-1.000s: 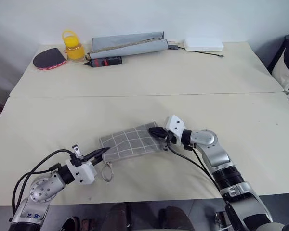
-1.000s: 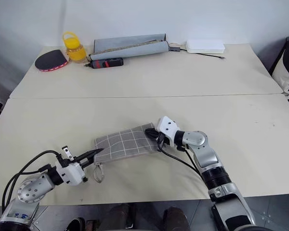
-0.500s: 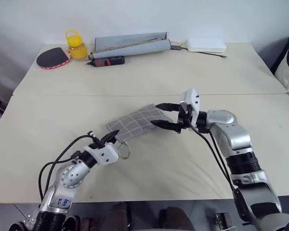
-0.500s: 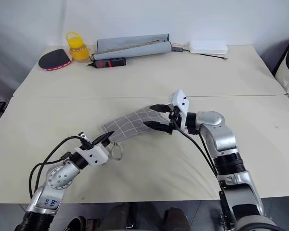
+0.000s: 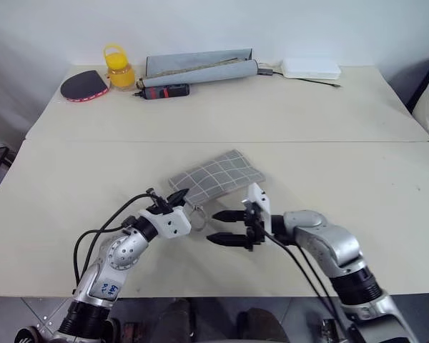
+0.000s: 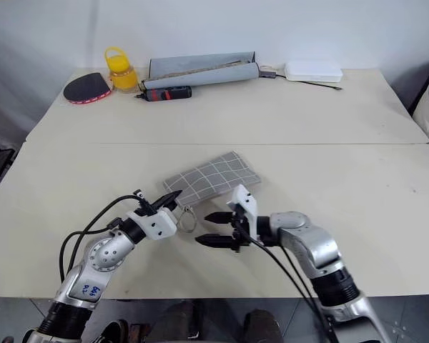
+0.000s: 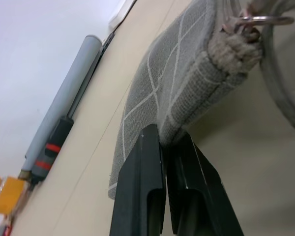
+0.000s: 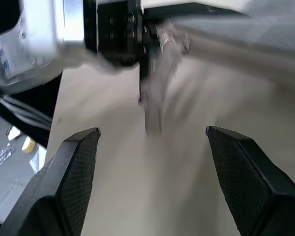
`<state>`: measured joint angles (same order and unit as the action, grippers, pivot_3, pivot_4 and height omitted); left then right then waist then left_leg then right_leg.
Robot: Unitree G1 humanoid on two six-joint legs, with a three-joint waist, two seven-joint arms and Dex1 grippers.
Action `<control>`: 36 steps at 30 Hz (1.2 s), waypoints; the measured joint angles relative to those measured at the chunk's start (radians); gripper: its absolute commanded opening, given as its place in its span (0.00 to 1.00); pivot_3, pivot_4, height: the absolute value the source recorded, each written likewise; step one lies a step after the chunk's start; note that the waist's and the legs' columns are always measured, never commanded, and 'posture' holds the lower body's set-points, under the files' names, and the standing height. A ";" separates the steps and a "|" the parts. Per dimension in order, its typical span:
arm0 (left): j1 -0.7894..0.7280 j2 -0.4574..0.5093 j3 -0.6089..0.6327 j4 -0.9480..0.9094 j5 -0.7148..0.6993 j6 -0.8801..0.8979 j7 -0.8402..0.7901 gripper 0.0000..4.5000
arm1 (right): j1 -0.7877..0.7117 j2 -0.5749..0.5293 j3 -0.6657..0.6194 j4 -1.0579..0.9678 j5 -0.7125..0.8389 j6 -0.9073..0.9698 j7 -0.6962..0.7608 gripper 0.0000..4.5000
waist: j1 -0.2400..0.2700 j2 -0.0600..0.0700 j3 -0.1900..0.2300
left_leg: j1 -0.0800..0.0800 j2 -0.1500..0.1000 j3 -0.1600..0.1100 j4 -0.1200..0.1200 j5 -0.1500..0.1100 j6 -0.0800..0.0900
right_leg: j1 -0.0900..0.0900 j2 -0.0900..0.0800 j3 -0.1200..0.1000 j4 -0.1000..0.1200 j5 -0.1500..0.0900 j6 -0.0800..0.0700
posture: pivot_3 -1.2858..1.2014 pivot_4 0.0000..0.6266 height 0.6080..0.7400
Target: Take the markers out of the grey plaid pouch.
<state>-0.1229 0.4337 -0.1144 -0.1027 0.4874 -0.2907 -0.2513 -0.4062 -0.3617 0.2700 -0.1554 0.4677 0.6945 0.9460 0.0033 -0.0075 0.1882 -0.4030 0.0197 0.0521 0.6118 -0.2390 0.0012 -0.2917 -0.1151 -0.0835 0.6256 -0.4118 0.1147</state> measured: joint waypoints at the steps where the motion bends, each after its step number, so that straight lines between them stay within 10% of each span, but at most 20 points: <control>1: -0.003 0.000 -0.004 0.000 0.000 0.002 0.000 0.00 | -0.004 0.004 0.002 0.000 -0.008 0.001 -0.011 0.80 | 0.002 0.000 0.000 | 0.000 0.000 0.000 0.000 0.000 0.000 | 0.000 0.000 0.000 0.000 0.000 0.001 | 0.52 0.24 1.00; 4: -0.009 0.001 -0.014 0.001 0.001 0.008 0.001 0.00 | -0.005 0.023 0.001 0.000 -0.013 0.007 -0.034 0.80 | 0.003 0.000 0.000 | 0.000 -0.001 0.000 0.000 0.000 0.001 | 0.000 0.000 0.000 -0.001 0.000 0.001 | 0.52 0.24 1.00; 15: -0.002 0.002 -0.024 -0.008 0.008 0.018 0.013 0.00 | -0.015 0.081 -0.010 0.011 0.018 0.048 -0.076 0.01 | -0.002 0.000 0.000 | 0.000 0.000 0.000 0.000 0.000 0.001 | 0.000 0.000 0.000 0.000 0.000 0.001 | 0.52 0.24 1.00; 36: 0.227 0.133 0.116 -0.057 -0.452 -0.027 -0.246 0.00 | -0.180 -0.223 -0.126 0.470 -0.129 -0.305 0.130 0.01 | -0.007 0.000 0.000 | 0.000 0.001 0.003 0.000 -0.002 0.001 | 0.000 0.001 0.001 -0.004 0.000 0.001 | 0.52 0.24 1.00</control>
<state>0.1044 0.5663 0.0016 -0.1597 0.0357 -0.3182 -0.4969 -0.5864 -0.5851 0.1443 0.3151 0.3386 0.3900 1.0756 -0.0034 -0.0077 0.1884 -0.4032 0.0209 0.0552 0.6117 -0.2415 0.0021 -0.2916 -0.1144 -0.0824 0.6217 -0.4114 0.1154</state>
